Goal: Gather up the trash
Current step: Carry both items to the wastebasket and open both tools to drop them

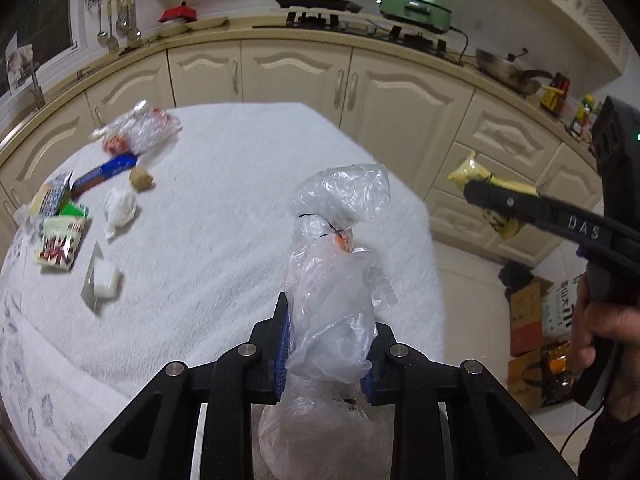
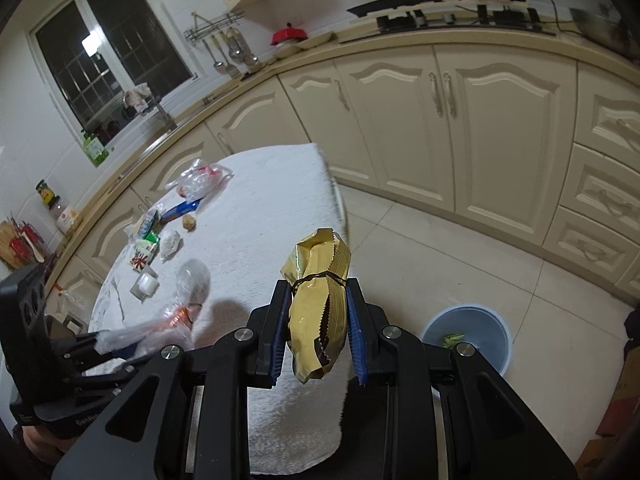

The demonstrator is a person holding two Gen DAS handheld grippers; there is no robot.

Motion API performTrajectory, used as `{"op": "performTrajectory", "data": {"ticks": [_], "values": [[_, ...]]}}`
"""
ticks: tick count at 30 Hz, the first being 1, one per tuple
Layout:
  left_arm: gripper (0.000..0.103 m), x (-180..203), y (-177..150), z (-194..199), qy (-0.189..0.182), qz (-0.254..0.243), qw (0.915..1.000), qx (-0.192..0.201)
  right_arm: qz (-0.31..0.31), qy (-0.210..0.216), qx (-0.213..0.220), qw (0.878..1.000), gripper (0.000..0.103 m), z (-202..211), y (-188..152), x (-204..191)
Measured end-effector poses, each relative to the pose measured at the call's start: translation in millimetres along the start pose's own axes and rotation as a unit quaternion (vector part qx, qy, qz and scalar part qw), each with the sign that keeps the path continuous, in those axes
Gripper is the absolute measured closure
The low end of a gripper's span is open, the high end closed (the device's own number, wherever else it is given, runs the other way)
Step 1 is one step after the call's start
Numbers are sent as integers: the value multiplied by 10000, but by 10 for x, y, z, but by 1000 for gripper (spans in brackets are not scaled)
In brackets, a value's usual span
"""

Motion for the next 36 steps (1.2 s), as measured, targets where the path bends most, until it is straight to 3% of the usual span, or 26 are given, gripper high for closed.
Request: {"op": "performTrajectory", "data": {"ticks": [7, 14, 20, 30, 32, 34, 36], "values": [[79, 199, 363, -28, -299, -116, 9989, 352, -264, -334, 272, 9987, 76, 294, 87, 380], [79, 567, 632, -320, -682, -368, 9960, 440, -616, -688, 423, 9948, 76, 520, 85, 827], [79, 871, 786, -783, -1020, -541, 9932, 134, -924, -888, 329, 9912, 76, 499, 26, 1194], [77, 1375, 1219, -1762, -1079, -807, 9885, -687, -1492, -887, -8, 9848, 76, 120, -56, 1742], [71, 1431, 1315, -1975, -1020, -847, 9875, -856, -1648, -901, -108, 9821, 73, 20, -90, 1849], [45, 1465, 1431, -2105, -861, -895, 9878, -937, -1836, -929, -219, 9783, 67, -75, -137, 1986], [32, 1460, 1520, -2149, -767, -861, 9897, -849, -2001, -913, -241, 9752, 42, -114, -182, 2084]]}}
Point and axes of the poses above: each gripper's, at about its wrist camera, not at the fingertips, and z roughly against the way its jaws point, x to its right, y to its top, the point moved 2 cm from there along -z, roughly the way its jaws point, and after that the axes turned 7 degrees about y, right-handed, at the moved point
